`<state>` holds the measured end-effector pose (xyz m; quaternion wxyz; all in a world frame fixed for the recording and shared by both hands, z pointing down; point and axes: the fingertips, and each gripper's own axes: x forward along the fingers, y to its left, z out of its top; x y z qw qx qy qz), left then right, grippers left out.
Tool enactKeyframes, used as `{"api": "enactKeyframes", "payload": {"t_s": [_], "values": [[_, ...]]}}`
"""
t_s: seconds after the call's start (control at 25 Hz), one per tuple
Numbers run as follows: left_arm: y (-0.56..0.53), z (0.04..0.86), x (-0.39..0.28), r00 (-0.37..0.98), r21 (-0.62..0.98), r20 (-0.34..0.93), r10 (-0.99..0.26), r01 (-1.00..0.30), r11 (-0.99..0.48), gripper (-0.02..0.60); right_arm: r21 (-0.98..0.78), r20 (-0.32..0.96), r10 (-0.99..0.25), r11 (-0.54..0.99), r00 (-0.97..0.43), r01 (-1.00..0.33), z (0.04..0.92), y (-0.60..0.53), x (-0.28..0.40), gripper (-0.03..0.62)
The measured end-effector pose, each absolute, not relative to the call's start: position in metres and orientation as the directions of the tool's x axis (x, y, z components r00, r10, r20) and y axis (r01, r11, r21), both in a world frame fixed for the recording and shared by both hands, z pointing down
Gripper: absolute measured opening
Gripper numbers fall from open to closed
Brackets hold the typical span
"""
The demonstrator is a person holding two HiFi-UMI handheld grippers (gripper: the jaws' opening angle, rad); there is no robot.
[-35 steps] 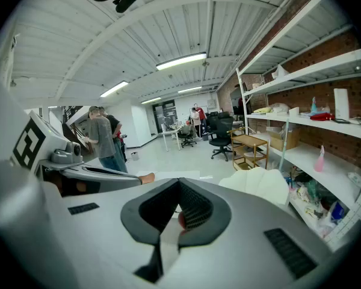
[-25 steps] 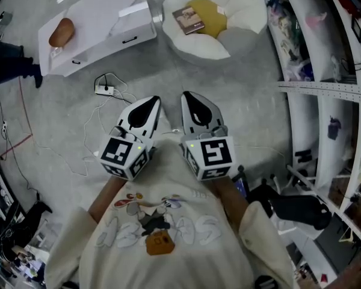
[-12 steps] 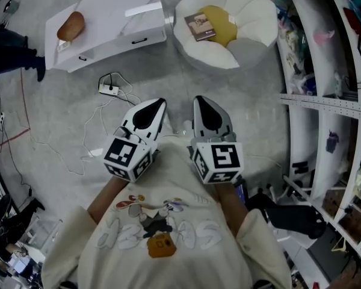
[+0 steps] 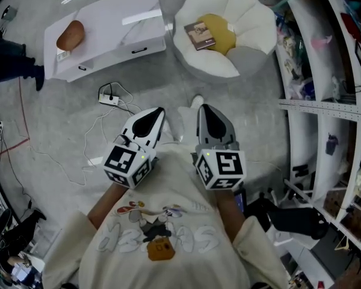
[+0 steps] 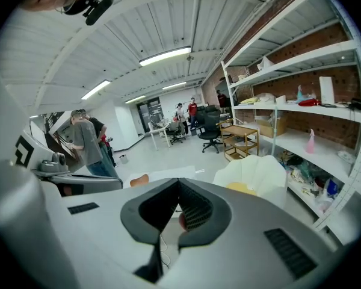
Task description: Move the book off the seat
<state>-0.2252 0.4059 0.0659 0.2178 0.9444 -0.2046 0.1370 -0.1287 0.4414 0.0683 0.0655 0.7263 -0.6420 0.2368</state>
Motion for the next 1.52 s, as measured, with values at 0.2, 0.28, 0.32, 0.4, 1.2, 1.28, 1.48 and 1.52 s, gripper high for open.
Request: {"api": "enactKeyframes", "payload": {"t_s": [0.2,0.28,0.32,0.4,1.2,1.28,1.48,1.52], "values": [[0.385,0.075,-0.2,0.867,0.353,0.364,-0.341,-0.468,-0.81,0.012,-0.23,0.447,-0.891,-0.203,0.082,-0.952,0.079,0.423,-0.092,0.006],[0.372,0.076,-0.187,0.861,0.352,0.376,-0.344,-0.476,-0.806,0.012,-0.236,0.451,-0.889,-0.201,0.076,-0.951,0.082,0.41,-0.077,0.006],[0.365,0.076,-0.18,0.857,0.351,0.383,-0.344,-0.479,-0.804,0.012,-0.237,0.453,-0.888,-0.201,0.075,-0.951,0.082,0.403,-0.068,0.006],[0.351,0.074,-0.163,0.852,0.353,0.395,-0.343,-0.486,-0.8,0.012,-0.239,0.457,-0.886,-0.201,0.072,-0.95,0.081,0.388,-0.049,0.006],[0.232,0.061,0.039,0.785,0.281,0.48,-0.391,-0.56,-0.779,0.012,-0.372,0.413,-0.908,-0.1,-0.068,-0.923,0.079,0.258,0.155,0.006],[0.224,0.06,0.05,0.78,0.27,0.482,-0.398,-0.564,-0.78,0.012,-0.374,0.422,-0.903,-0.093,-0.08,-0.923,0.082,0.252,0.17,0.006],[0.213,0.063,0.066,0.773,0.271,0.506,-0.382,-0.564,-0.781,0.012,-0.365,0.452,-0.882,-0.046,-0.133,-0.93,0.087,0.244,0.185,0.007],[0.208,0.065,0.07,0.769,0.27,0.516,-0.376,-0.563,-0.781,0.012,-0.366,0.45,-0.882,-0.036,-0.143,-0.93,0.087,0.24,0.188,0.008]]}}
